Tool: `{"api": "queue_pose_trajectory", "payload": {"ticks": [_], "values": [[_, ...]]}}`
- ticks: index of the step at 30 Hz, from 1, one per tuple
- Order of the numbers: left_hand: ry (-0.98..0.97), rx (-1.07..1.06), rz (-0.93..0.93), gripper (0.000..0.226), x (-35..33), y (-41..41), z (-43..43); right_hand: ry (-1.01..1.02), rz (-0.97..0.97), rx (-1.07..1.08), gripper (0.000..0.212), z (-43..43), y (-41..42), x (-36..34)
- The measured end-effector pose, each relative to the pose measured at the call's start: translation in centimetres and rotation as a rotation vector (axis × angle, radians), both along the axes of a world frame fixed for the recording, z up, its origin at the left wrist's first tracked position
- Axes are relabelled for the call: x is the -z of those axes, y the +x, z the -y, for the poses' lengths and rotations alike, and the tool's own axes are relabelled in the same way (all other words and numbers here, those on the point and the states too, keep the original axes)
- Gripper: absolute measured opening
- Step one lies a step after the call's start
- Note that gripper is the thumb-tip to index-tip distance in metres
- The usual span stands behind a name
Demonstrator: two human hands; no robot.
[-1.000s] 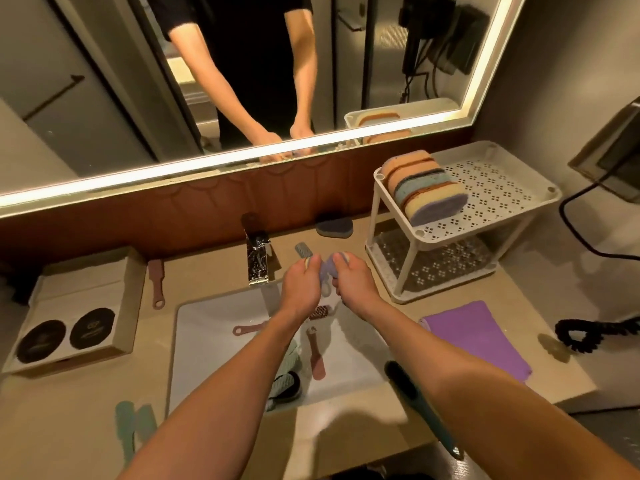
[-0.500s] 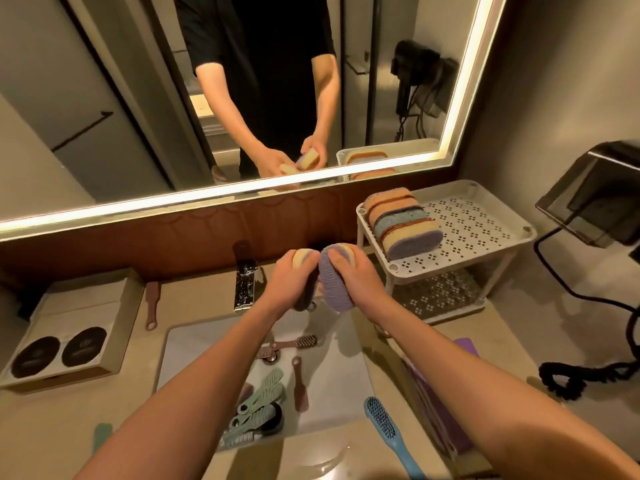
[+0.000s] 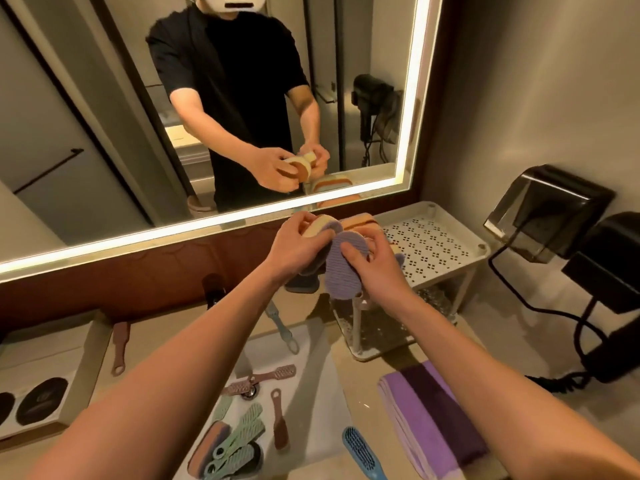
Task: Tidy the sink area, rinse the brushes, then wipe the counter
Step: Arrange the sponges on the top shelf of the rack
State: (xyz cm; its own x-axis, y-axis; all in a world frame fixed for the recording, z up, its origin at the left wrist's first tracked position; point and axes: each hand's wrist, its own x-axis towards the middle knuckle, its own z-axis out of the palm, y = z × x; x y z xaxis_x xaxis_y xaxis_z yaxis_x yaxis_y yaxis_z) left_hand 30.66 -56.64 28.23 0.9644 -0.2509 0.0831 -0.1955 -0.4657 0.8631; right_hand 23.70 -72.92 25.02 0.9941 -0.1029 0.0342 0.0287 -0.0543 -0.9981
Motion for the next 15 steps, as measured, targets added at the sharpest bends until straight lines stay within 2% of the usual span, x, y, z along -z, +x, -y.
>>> {"api": "queue_pose_trajectory", "payload": {"ticks": [2,4,9,15], "values": [[0.018,0.010,0.044,0.036,-0.1,0.2,1.4,0.004,-0.009,-0.007,0.061,1.4,-0.1,-0.2],[0.035,0.016,0.103,0.038,-0.4,0.3,2.8,0.043,0.002,-0.014,0.064,2.4,-0.1,-0.4],[0.041,0.058,0.147,0.042,-1.1,0.5,5.6,0.131,0.046,0.040,0.032,4.8,-0.5,-0.6],[0.103,0.073,0.175,0.041,-0.4,0.5,7.4,0.169,-0.029,0.134,0.027,7.3,-0.7,1.2]]}}
